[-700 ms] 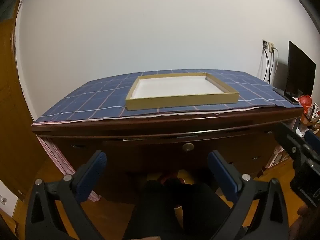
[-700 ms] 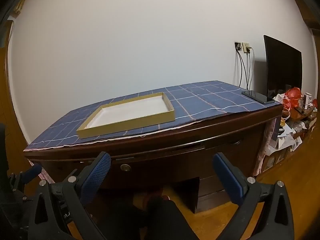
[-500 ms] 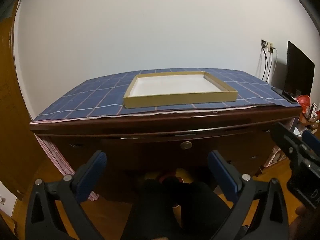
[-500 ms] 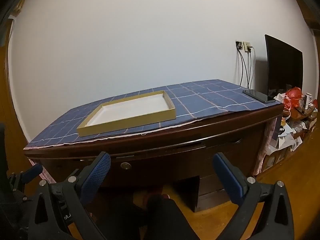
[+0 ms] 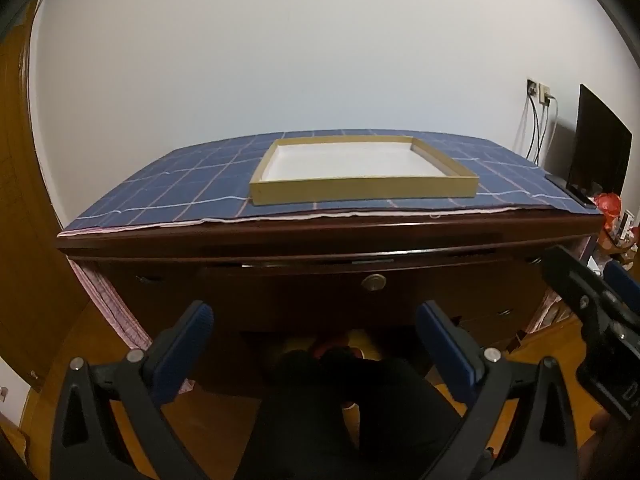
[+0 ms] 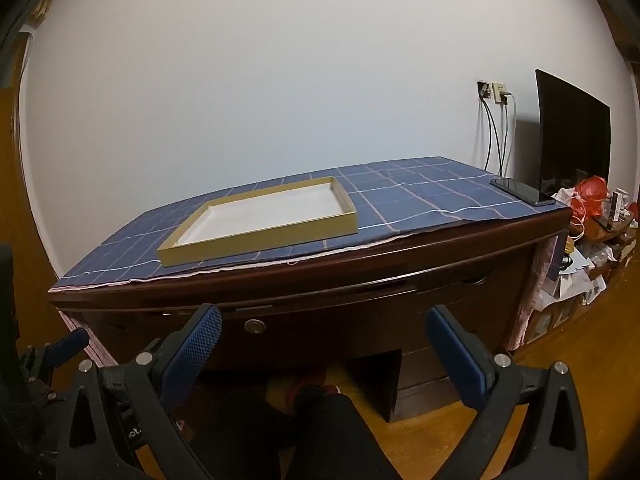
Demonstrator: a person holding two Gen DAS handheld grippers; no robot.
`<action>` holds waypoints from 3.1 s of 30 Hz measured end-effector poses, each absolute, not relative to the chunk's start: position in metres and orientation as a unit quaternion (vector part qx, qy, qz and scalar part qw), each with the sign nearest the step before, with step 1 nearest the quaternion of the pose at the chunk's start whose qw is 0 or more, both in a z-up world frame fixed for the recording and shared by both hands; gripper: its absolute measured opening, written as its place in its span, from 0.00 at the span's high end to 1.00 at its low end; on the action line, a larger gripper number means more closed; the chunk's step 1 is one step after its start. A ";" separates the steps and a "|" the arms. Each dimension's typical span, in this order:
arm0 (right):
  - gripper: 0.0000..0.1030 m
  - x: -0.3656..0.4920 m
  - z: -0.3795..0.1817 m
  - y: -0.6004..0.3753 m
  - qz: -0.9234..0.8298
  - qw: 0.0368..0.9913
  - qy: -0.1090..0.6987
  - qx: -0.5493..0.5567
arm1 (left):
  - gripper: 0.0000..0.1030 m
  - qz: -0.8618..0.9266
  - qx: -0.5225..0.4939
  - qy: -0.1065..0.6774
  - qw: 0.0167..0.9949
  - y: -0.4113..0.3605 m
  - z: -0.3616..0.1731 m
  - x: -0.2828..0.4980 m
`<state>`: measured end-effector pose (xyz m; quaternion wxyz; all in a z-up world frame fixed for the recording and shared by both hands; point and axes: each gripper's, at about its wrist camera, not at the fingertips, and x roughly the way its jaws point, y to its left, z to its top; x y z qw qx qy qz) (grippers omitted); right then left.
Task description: Take underwear out of drawer
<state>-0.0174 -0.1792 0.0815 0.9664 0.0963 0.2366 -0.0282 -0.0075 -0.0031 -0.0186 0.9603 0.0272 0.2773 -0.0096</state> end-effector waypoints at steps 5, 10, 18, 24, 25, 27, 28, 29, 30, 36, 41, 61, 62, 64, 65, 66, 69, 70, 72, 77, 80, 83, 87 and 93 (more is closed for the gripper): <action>0.00 -0.016 0.080 -0.176 -0.029 0.966 0.238 0.096 | 0.00 -0.012 0.025 0.281 0.959 0.002 -0.015 -0.003; 0.00 -0.016 0.080 -0.176 -0.029 0.966 0.238 0.096 | 0.00 -0.012 0.027 0.283 0.959 0.003 -0.013 -0.003; 0.00 -0.016 0.079 -0.177 -0.028 0.965 0.243 0.095 | 0.00 -0.014 0.029 0.284 0.958 0.004 -0.012 -0.002; 0.00 -0.014 0.078 -0.178 -0.031 0.963 0.249 0.094 | 0.00 -0.015 0.029 0.286 0.958 0.004 -0.011 0.000; 0.00 -0.014 0.078 -0.178 -0.031 0.963 0.249 0.094 | 0.00 -0.015 0.029 0.287 0.958 0.004 -0.011 0.000; 0.00 -0.015 0.078 -0.177 -0.032 0.963 0.250 0.092 | 0.00 -0.015 0.030 0.287 0.957 0.004 -0.012 0.000; 0.00 -0.015 0.078 -0.177 -0.032 0.963 0.250 0.091 | 0.00 -0.016 0.030 0.288 0.957 0.004 -0.012 0.000; 0.00 -0.015 0.078 -0.177 -0.032 0.963 0.250 0.090 | 0.00 -0.016 0.031 0.288 0.957 0.004 -0.012 0.000; 0.00 -0.015 0.078 -0.177 -0.033 0.963 0.250 0.090 | 0.00 -0.016 0.031 0.288 0.957 0.003 -0.012 0.000; 0.00 -0.015 0.077 -0.178 -0.036 0.963 0.253 0.088 | 0.00 -0.017 0.034 0.289 0.957 0.001 -0.012 -0.002; 0.00 -0.015 0.077 -0.179 -0.036 0.963 0.254 0.088 | 0.00 -0.017 0.034 0.290 0.956 -0.001 -0.013 -0.002; 0.00 -0.002 0.076 -0.175 -0.049 0.962 0.263 0.058 | 0.00 -0.011 0.028 0.295 0.955 0.002 -0.010 0.004; 0.00 -0.001 0.076 -0.175 -0.049 0.962 0.261 0.055 | 0.00 -0.010 0.028 0.293 0.956 0.003 -0.010 0.005; 0.00 0.002 0.076 -0.175 -0.051 0.964 0.258 0.049 | 0.00 -0.007 0.031 0.289 0.957 0.004 -0.009 0.008; 0.00 0.004 0.076 -0.175 -0.051 0.964 0.258 0.046 | 0.00 -0.005 0.032 0.287 0.957 0.005 -0.009 0.009; 0.00 0.009 0.073 -0.176 -0.052 0.963 0.260 0.044 | 0.00 -0.002 0.033 0.286 0.958 0.006 -0.009 0.011; 0.00 0.018 0.067 -0.182 -0.045 0.961 0.267 0.050 | 0.00 0.001 0.035 0.287 0.957 0.011 -0.013 0.020; 0.00 0.022 0.063 -0.185 -0.038 0.961 0.268 0.054 | 0.00 0.003 0.038 0.289 0.957 0.013 -0.016 0.024; 0.00 0.028 0.055 -0.191 -0.032 0.960 0.271 0.056 | 0.00 0.008 0.040 0.294 0.955 0.016 -0.021 0.030; 0.00 0.049 0.028 -0.214 -0.003 0.956 0.282 0.081 | 0.00 0.019 0.034 0.309 0.950 0.031 -0.042 0.050; 0.00 0.064 0.016 -0.228 -0.004 0.952 0.289 0.101 | 0.00 0.033 0.027 0.304 0.952 0.039 -0.048 0.062; 0.00 0.073 0.009 -0.237 -0.004 0.955 0.277 0.103 | 0.00 0.038 0.027 0.288 0.957 0.045 -0.050 0.069; 0.00 0.091 -0.005 -0.255 0.010 0.952 0.286 0.106 | 0.00 0.033 0.020 0.293 0.955 0.056 -0.058 0.082; 0.01 0.115 -0.025 -0.273 0.031 0.946 0.304 0.112 | 0.01 0.041 0.009 0.300 0.953 0.067 -0.074 0.099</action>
